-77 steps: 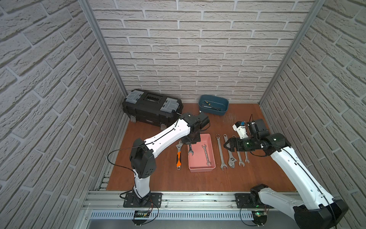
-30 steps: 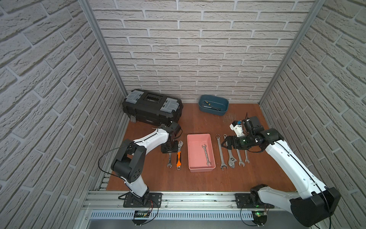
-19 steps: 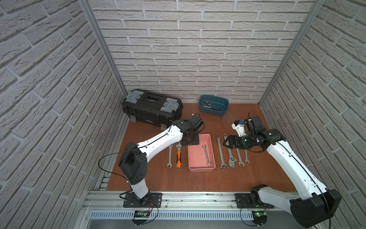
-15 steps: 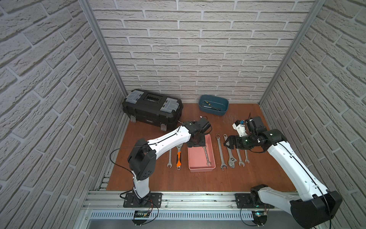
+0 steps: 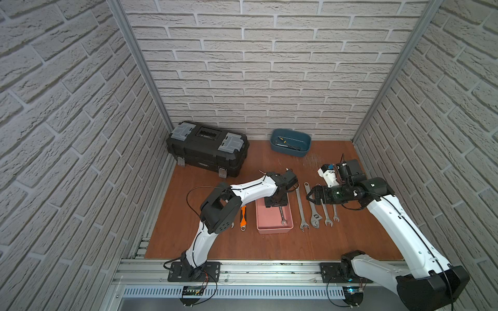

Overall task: Take out the wrench from the storage box
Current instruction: Pick up the wrench from the storage box.

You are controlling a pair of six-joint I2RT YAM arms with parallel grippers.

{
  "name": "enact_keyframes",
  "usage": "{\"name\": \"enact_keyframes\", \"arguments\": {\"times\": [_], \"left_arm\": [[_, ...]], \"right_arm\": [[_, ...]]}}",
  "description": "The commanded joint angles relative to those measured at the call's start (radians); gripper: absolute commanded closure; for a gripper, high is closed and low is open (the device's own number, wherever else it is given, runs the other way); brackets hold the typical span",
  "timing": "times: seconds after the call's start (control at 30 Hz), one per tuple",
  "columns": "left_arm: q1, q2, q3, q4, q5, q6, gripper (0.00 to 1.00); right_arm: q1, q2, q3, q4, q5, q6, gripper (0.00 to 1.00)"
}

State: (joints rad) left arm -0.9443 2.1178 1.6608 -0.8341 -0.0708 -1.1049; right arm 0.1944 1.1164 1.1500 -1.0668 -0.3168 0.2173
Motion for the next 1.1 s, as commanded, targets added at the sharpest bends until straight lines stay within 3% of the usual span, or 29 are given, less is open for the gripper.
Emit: {"name": "enact_keyframes", "arguments": {"times": [0.0,0.37,0.67,0.93,1.07], "left_arm": [[-0.015,0.033,0.023,-0.023,-0.026,-0.025,0.46],[-0.030,0.079,-0.008,-0.028,-0.050,-0.049,0.51],[-0.021,0.107,-0.006,-0.126,-0.112,0.012,0.60],[0.018,0.067,-0.009,-0.198,-0.171,0.089,0.62],[0.027,-0.009,-0.026,-0.116,-0.148,0.095,0.61]], "right_arm": [[-0.007,-0.023,-0.016,-0.006,0.004,-0.024,0.11],[-0.008,-0.025,-0.016,-0.007,-0.002,-0.027,0.11],[-0.007,-0.017,-0.001,-0.009,-0.009,-0.023,0.10],[-0.007,-0.012,0.005,-0.007,-0.017,-0.017,0.11],[-0.008,-0.016,0.004,-0.009,-0.016,-0.013,0.11]]}}
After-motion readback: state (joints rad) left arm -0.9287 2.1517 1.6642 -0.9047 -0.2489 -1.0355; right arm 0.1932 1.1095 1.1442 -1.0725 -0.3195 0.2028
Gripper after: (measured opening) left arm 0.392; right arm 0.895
